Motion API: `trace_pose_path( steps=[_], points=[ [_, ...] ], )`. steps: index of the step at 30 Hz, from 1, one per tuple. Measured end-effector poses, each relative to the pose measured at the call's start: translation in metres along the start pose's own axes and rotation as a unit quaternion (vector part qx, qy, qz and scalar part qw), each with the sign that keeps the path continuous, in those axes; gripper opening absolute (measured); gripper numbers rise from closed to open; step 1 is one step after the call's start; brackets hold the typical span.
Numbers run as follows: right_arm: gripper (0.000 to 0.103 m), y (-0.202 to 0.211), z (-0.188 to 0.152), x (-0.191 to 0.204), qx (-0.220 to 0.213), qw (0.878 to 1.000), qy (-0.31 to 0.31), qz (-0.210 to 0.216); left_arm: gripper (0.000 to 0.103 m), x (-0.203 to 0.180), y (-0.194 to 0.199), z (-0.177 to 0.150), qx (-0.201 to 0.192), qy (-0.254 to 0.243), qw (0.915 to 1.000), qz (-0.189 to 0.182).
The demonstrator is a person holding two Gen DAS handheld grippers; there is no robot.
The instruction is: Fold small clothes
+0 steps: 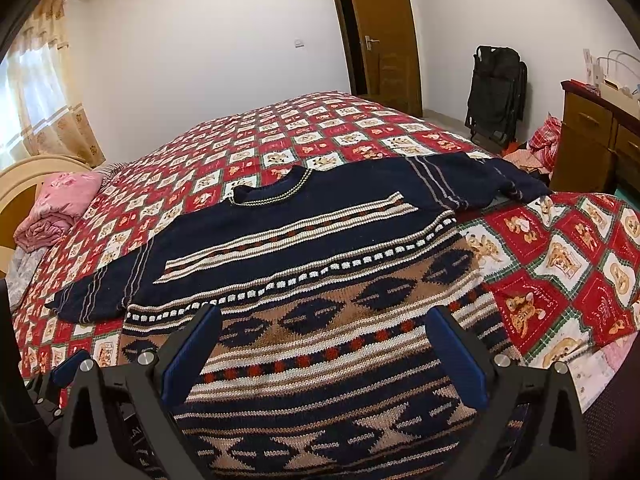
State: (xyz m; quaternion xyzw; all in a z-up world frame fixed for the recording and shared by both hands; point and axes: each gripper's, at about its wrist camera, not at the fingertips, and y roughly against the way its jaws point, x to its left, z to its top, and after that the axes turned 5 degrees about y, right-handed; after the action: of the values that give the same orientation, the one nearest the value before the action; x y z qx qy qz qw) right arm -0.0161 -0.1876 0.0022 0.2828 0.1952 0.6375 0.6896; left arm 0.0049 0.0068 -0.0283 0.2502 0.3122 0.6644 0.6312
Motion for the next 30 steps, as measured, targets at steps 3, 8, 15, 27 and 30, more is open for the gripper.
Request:
trace_pose_path(
  steps=[3, 8, 15, 27, 30],
  points=[
    [0.102, -0.001, -0.001, 0.001, 0.002, 1.000, 0.000, 0.000, 0.103, -0.001, -0.001, -0.001, 0.001, -0.001, 1.0000, 0.000],
    [0.102, -0.002, -0.001, 0.001, 0.005, 1.000, 0.000, 0.001, 0.103, -0.002, -0.002, -0.002, 0.002, -0.001, 1.0000, -0.001],
    [0.102, -0.005, -0.002, 0.000, 0.009, 1.000, -0.004, 0.003, 0.103, -0.002, -0.002, -0.003, 0.003, 0.000, 1.0000, 0.000],
    [0.102, -0.029, 0.005, -0.027, 0.018, 1.000, -0.009, 0.013, 0.103, -0.003, -0.023, -0.003, 0.028, -0.006, 0.9993, -0.025],
    [0.102, -0.032, 0.028, -0.065, 0.010, 0.999, -0.037, 0.006, 0.103, -0.001, -0.029, -0.001, 0.040, -0.001, 0.9981, -0.047]
  ],
)
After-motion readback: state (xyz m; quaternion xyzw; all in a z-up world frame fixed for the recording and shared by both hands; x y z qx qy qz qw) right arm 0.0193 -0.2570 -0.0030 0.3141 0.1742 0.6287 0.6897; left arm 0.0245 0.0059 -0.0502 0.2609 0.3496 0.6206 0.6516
